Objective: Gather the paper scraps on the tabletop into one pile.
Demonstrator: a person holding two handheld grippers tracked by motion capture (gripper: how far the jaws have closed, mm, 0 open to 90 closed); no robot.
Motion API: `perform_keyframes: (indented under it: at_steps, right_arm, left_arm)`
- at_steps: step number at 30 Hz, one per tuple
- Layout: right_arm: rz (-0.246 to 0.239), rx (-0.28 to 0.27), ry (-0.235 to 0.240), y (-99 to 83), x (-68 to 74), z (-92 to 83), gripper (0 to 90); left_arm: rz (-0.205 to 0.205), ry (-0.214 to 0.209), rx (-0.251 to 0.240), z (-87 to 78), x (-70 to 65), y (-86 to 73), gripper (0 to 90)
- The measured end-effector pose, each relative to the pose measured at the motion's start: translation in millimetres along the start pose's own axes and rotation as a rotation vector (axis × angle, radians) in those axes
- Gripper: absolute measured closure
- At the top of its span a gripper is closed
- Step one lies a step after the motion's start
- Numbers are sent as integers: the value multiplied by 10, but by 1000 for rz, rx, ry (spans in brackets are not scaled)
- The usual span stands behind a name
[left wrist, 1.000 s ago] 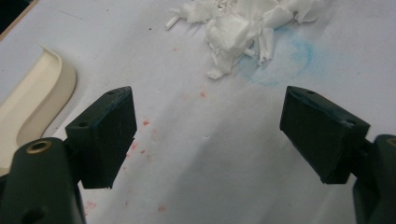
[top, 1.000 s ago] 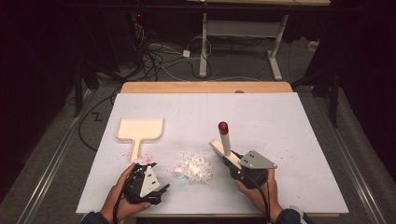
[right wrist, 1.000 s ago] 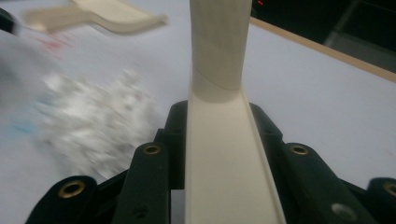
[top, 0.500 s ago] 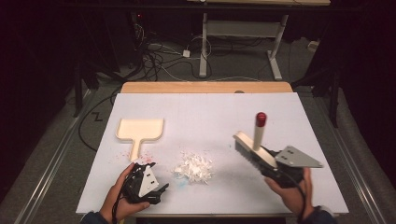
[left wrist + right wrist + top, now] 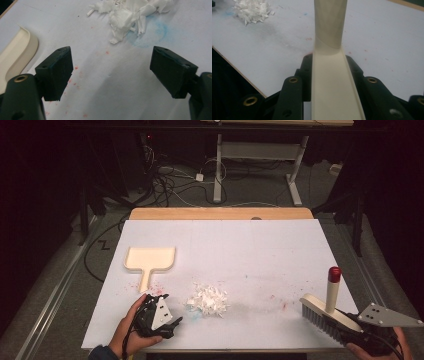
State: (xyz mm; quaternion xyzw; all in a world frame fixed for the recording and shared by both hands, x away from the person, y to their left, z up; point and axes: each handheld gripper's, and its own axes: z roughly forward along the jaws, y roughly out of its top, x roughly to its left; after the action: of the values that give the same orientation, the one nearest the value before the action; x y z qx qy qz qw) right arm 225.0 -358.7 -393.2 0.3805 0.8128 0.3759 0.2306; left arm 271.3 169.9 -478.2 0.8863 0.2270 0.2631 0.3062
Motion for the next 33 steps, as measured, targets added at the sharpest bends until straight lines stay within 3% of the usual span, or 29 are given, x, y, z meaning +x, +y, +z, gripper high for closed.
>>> perform_keyframes:
  at_steps: [2,5,7,9,11,17,26,33]
  right_arm:
    - [29,4,-5,-58,-36,-11,681]
    - [22,47,-67,-107,-41,-87,681]
    - [43,51,-99,-154,-61,-164,681]
    - [79,56,-100,-217,-92,-213,681]
    - [91,49,-87,-252,-92,-170,681]
    - [49,-3,27,-162,76,214,680]
    - [48,-89,98,119,226,654,681]
    - [-52,-112,171,464,491,1046,681]
  left_arm:
    - [2,2,2,-2,-4,1,178]
    - [-1,1,3,-5,-1,-9,178]
    - [-3,1,5,-2,5,-17,178]
    - [-3,-2,6,0,5,-17,178]
    - [2,-2,7,2,-3,-10,178]
    - [3,-5,9,12,-7,-2,178]
    - [2,-6,10,11,-9,-12,178]
    - [2,-3,8,11,-8,-7,178]
